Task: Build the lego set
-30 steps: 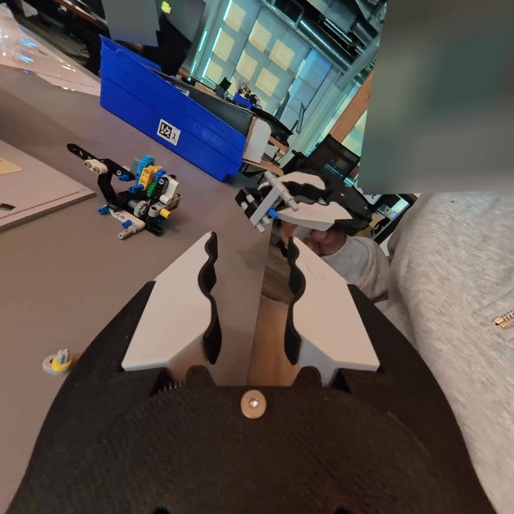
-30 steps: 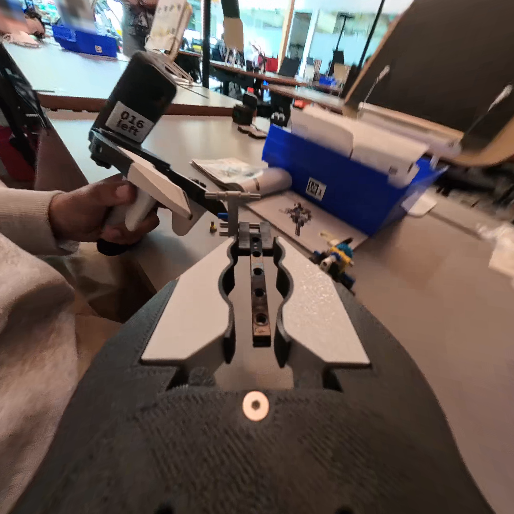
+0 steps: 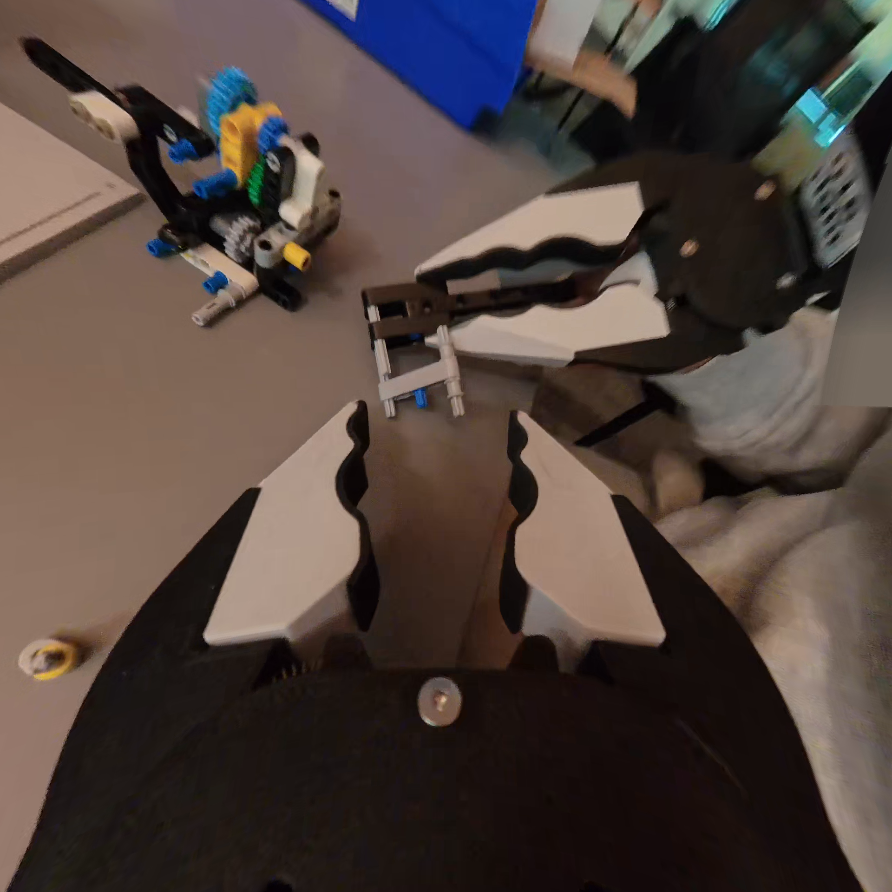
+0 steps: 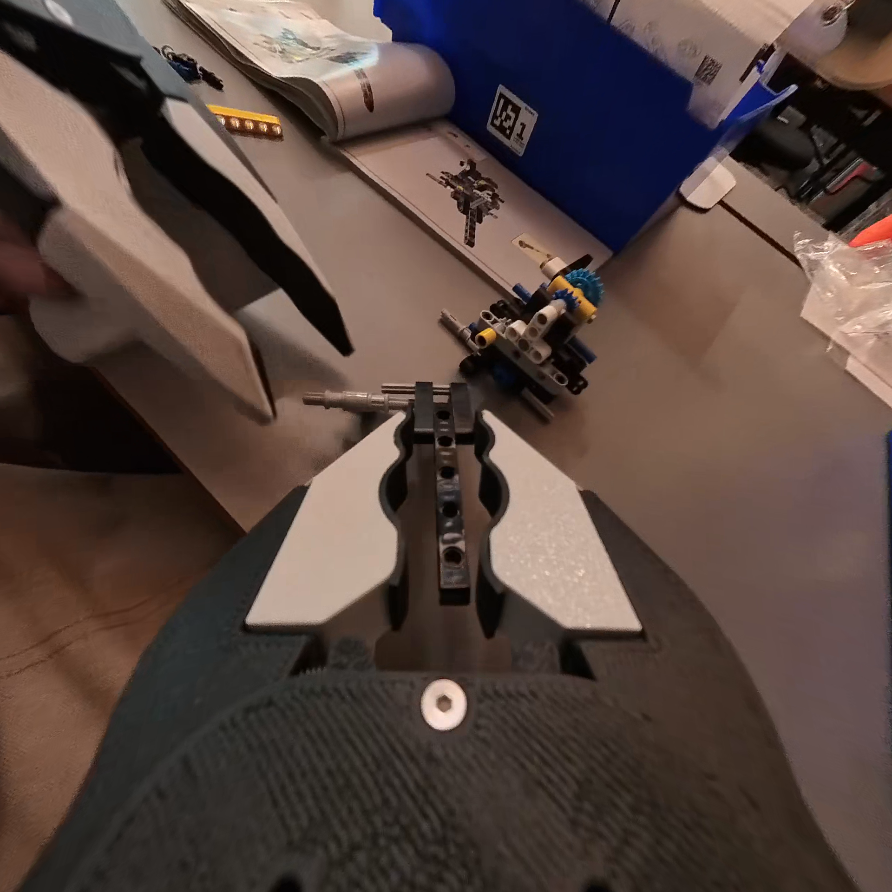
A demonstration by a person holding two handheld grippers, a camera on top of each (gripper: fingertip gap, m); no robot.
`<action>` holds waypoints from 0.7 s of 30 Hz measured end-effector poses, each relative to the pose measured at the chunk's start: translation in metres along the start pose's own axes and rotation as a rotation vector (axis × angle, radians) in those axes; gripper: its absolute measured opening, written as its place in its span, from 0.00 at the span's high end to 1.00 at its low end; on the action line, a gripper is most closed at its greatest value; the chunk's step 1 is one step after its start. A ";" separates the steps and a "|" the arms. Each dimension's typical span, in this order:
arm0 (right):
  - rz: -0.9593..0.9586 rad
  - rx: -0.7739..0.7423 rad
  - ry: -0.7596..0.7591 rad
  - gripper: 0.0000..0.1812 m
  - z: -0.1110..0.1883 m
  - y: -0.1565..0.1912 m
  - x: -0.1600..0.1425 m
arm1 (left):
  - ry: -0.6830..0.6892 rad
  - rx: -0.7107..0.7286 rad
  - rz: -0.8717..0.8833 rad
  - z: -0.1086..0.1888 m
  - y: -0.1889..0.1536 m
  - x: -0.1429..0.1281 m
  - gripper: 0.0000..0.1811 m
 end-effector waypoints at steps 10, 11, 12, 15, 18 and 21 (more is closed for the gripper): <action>-0.050 0.056 0.000 0.87 -0.002 0.002 -0.002 | 0.004 0.043 0.049 -0.003 0.006 0.001 0.82; -0.051 0.057 0.001 0.87 -0.002 0.002 -0.002 | -0.012 0.030 0.070 -0.002 0.007 0.002 0.84; -0.054 0.059 0.002 0.87 -0.002 0.002 -0.003 | -0.026 0.021 0.083 -0.001 0.008 0.002 0.86; -0.067 0.064 0.003 0.87 -0.002 0.001 -0.003 | -0.048 0.015 0.110 0.001 0.010 0.003 0.88; -0.080 0.069 0.003 0.87 -0.002 0.000 -0.003 | -0.059 -0.007 0.126 0.002 0.010 0.004 0.91; -0.086 0.062 -0.009 0.87 -0.002 -0.001 -0.002 | -0.079 -0.032 0.134 0.004 0.009 0.005 0.98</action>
Point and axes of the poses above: each gripper's, where its closed fingertips meet, z back along the fingers, x out of its top, y = z × x across the jaws, the point moved 6 cm from there along z, back along the fingers, and after that the axes turned 11 degrees about -z, right-handed, at the moved point
